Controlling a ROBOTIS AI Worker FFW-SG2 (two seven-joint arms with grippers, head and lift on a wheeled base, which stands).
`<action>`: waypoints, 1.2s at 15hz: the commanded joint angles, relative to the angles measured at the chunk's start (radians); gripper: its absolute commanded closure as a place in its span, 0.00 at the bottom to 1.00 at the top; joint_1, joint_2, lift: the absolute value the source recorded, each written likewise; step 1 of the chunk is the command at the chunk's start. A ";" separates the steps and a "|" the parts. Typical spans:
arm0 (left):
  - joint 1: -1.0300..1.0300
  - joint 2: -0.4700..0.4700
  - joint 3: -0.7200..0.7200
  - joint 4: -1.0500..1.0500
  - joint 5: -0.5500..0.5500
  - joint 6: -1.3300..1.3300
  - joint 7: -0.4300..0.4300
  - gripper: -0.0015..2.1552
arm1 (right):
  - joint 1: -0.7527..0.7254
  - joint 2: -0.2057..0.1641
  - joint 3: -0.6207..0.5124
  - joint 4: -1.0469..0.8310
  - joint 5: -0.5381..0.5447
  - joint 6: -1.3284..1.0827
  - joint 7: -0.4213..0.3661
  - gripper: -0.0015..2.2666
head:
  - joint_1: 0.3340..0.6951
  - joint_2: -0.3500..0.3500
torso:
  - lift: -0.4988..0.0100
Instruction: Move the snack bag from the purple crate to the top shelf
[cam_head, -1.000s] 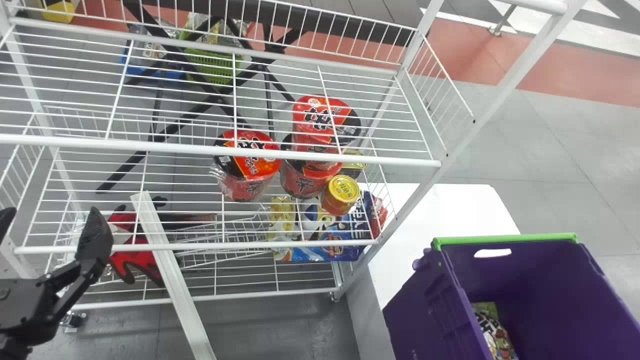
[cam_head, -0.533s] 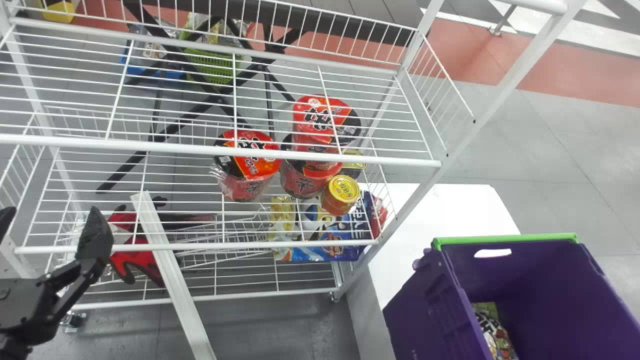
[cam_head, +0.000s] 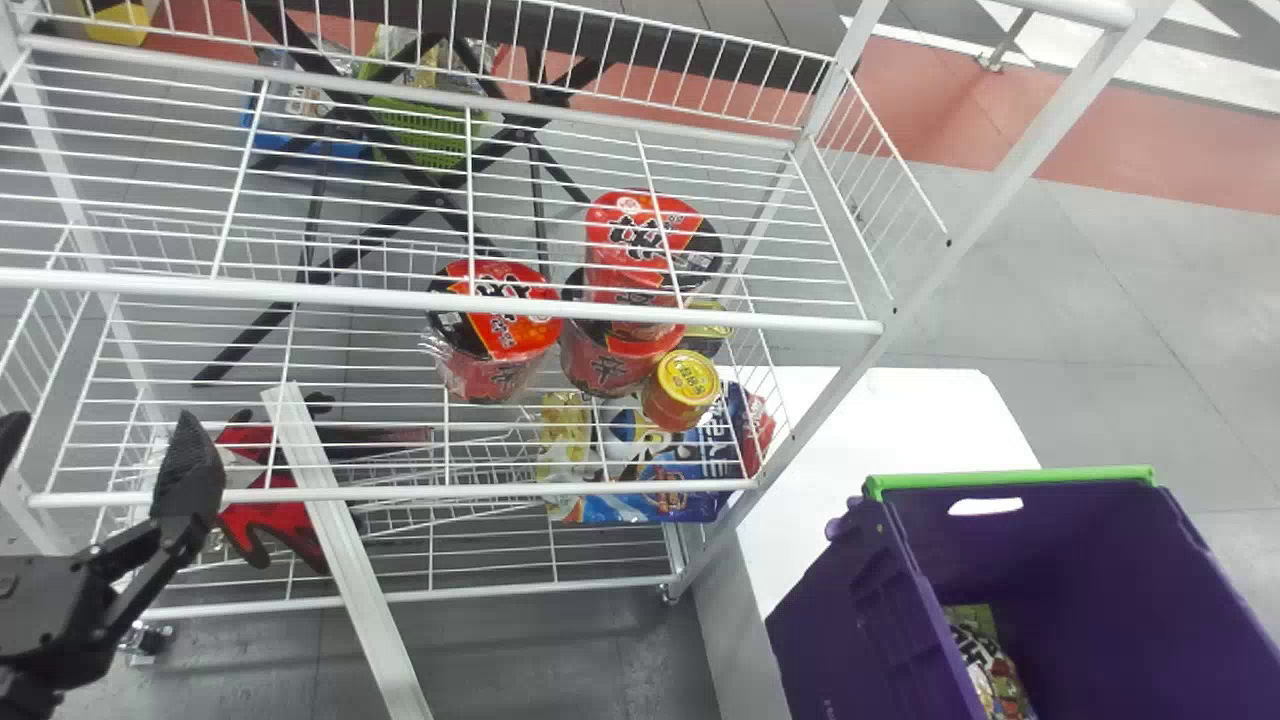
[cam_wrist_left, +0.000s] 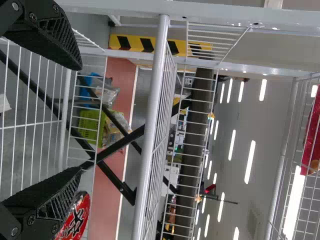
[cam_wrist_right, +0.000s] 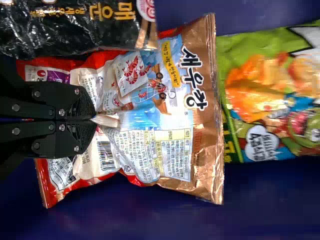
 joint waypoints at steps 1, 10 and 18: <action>0.002 0.000 0.000 0.000 -0.001 0.002 0.000 0.05 | 0.006 0.005 -0.004 -0.054 0.000 0.069 0.014 0.91 | 1.00 0.00 | 0.09; 0.005 0.000 -0.003 -0.005 -0.003 0.005 0.000 0.05 | 0.023 0.008 -0.004 -0.187 0.006 0.234 0.096 0.91 | 1.00 0.00 | 0.09; 0.008 0.000 -0.008 -0.009 -0.009 0.005 0.000 0.05 | 0.069 0.066 -0.040 -0.325 0.001 0.204 0.112 0.91 | 1.00 0.00 | 0.15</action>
